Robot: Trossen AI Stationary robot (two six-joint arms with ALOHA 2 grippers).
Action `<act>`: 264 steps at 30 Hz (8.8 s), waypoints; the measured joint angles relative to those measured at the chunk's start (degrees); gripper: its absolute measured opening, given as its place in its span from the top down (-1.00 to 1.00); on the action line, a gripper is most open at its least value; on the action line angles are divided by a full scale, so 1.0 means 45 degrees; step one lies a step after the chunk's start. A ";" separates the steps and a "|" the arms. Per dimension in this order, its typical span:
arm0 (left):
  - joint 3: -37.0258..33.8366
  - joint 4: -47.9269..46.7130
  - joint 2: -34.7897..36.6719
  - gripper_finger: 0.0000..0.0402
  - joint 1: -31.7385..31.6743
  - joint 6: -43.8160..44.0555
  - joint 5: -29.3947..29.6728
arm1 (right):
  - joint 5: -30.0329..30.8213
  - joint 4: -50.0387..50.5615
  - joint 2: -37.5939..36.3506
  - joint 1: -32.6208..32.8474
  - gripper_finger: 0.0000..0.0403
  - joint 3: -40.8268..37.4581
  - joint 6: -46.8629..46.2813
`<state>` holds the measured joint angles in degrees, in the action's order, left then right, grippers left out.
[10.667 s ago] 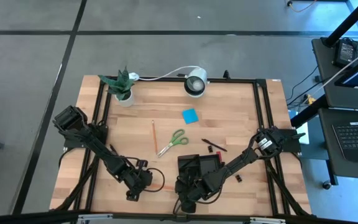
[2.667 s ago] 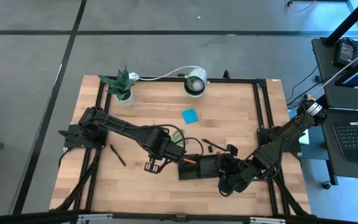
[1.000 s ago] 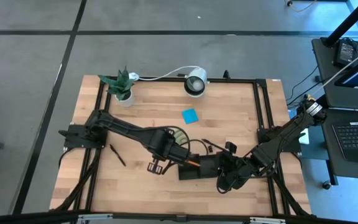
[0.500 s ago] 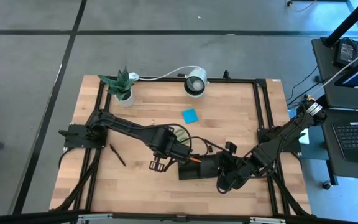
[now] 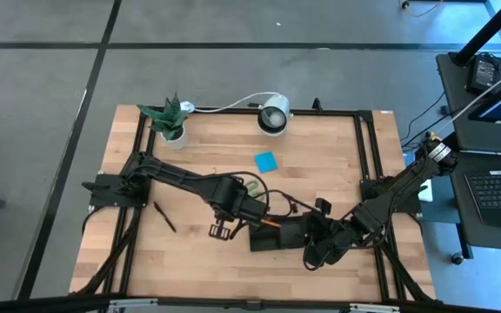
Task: Pick and place office supplies into organizer
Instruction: Put the bottom pencil into the desk organizer, then put the bottom binder clip into the desk organizer
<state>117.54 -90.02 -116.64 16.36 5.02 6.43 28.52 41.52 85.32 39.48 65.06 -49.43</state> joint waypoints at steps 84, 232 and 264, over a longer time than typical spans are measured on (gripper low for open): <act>-0.0845 0.0172 0.0049 0.83 -0.0246 -0.0172 -0.1700 | 0.0004 0.0277 -0.0005 0.0005 0.12 -0.0002 0.0627; -2.0419 2.2056 1.3255 0.63 0.0952 0.3728 0.4315 | -0.5807 -0.4339 -0.2746 0.2278 0.95 -0.7811 -1.2001; -2.0419 2.2046 1.3251 0.63 0.0948 0.3413 0.4854 | 0.0747 -0.2238 0.3007 -0.1193 0.99 0.2575 0.3408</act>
<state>25.65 9.19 -57.01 20.63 20.38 28.27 31.88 31.44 98.85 34.12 76.65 -34.10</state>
